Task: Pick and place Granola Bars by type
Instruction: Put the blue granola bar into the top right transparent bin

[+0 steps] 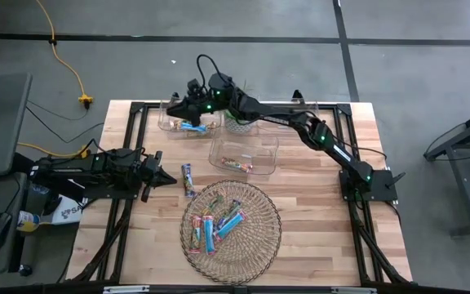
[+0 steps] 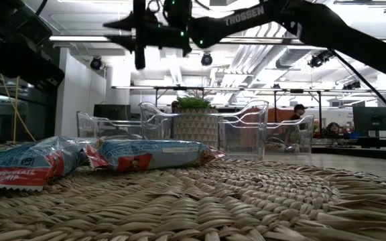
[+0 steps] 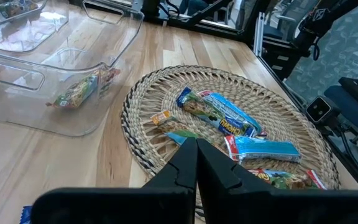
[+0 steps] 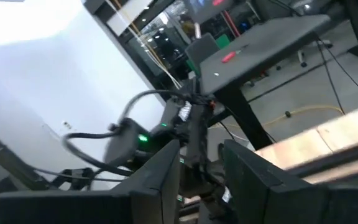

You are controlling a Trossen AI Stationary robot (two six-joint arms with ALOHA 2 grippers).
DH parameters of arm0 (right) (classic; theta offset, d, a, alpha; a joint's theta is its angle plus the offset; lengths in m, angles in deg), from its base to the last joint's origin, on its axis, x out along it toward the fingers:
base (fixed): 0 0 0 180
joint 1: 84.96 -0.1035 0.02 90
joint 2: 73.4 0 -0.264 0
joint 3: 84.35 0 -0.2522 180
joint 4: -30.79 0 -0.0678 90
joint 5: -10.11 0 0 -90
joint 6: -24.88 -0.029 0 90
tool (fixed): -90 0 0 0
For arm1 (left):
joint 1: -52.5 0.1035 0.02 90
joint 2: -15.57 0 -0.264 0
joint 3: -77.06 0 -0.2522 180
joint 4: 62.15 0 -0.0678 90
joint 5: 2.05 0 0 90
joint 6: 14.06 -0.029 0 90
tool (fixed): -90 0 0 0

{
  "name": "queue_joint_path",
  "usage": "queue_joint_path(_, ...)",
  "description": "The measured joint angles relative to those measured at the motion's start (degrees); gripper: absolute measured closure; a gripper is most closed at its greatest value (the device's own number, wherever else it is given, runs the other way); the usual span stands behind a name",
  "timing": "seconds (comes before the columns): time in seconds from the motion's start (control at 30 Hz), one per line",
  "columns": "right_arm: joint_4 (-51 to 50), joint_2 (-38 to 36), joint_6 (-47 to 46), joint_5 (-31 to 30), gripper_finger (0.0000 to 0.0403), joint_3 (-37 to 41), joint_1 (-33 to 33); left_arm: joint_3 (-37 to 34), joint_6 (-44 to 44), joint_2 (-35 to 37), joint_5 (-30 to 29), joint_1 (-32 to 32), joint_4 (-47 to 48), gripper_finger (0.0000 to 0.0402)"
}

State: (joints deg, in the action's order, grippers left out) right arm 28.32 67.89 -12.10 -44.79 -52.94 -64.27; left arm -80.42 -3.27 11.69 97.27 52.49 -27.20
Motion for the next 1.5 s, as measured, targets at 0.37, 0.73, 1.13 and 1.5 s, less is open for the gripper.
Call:
queue_joint_path(0.37, -7.1, -8.5, 7.5, -3.6, 0.0295, 0.0, -4.8, 0.0, 0.0, 0.0, 0.2, 0.0, 0.0, 0.0401)
queue_joint_path(0.73, -22.7, -15.6, 10.0, -6.2, 0.0295, 0.0, -10.9, 0.0, 0.0, 0.0, 0.2, 0.0, 0.0, 0.0401)
queue_joint_path(1.13, -30.9, -17.4, 3.3, -4.5, 0.0295, 0.0, -18.5, 0.0, 0.0, 0.0, 0.0, 0.0, 0.0, 0.0401)
queue_joint_path(1.5, -42.2, -17.4, 2.3, -13.5, 0.0295, 0.0, -26.1, 0.0, 0.0, 0.0, 0.0, 0.0, 0.0, 0.0401)
